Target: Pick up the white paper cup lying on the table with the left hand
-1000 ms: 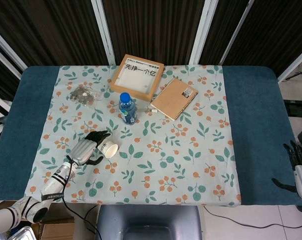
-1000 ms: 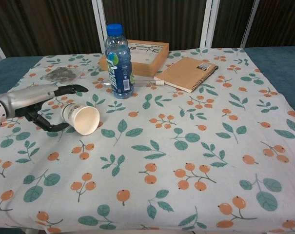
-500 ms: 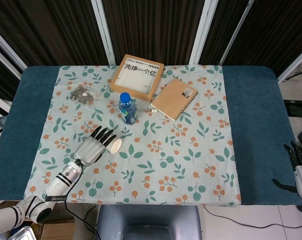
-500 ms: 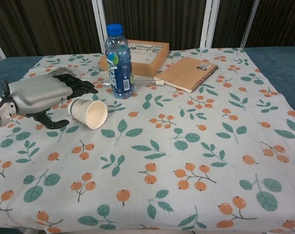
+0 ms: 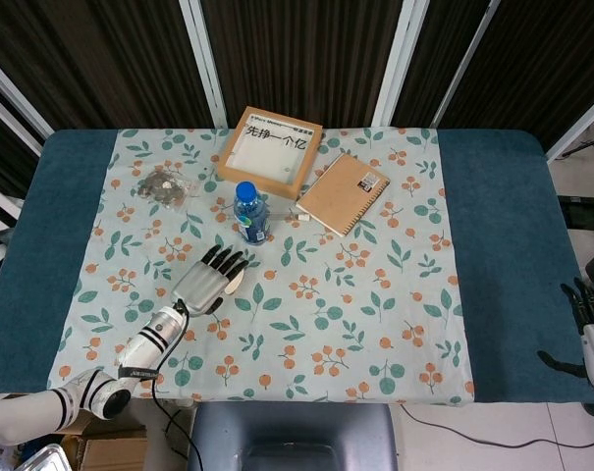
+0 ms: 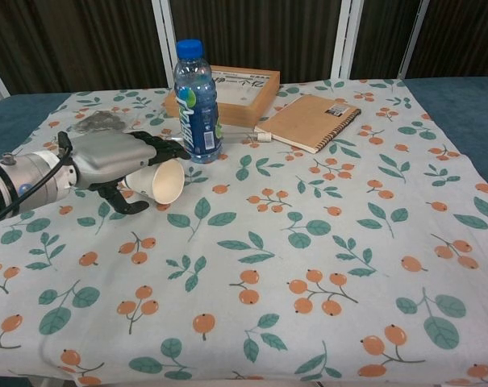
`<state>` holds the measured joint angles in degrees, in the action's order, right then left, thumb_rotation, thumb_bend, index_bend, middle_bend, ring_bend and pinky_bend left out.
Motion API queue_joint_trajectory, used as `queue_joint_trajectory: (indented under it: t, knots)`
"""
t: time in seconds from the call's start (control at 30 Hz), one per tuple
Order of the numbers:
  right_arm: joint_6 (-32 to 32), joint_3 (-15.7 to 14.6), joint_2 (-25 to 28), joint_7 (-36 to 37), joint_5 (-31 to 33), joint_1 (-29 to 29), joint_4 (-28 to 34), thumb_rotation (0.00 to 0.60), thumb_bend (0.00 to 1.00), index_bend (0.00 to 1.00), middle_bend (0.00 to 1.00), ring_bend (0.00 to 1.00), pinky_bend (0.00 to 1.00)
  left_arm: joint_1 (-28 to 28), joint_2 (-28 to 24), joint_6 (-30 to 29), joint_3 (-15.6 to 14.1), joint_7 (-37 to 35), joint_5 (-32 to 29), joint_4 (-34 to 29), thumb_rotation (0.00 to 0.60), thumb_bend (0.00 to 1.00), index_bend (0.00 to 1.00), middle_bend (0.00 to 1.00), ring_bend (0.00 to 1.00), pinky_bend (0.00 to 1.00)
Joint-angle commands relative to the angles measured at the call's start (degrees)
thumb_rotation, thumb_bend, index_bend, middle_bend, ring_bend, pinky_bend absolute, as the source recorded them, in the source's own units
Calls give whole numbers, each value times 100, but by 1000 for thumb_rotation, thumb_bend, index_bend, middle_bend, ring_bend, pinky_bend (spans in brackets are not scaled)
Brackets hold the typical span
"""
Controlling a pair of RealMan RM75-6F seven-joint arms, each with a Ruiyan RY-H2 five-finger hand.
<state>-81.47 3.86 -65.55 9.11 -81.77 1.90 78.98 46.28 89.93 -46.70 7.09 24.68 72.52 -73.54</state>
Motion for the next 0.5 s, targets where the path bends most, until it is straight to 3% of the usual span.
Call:
queue_joint_trajectory:
  t: [0.03, 0.43, 0.5]
  knots:
    - [21, 4, -2, 11, 19, 2, -17, 600, 71, 0, 0, 0, 0, 65, 105, 35, 13, -18, -48, 141, 600, 369, 0, 0, 0, 22]
    - [94, 11, -7, 5, 49, 28, -39, 600, 71, 0, 0, 0, 0, 148, 239, -11, -52, 201, -143, 444, 600, 371, 1, 145, 0, 58]
    - [108, 9, -4, -7, 46, 36, -29, 600, 72, 0, 0, 0, 0, 151, 254, -49, -59, 197, -126, 479, 600, 368, 43, 188, 0, 65]
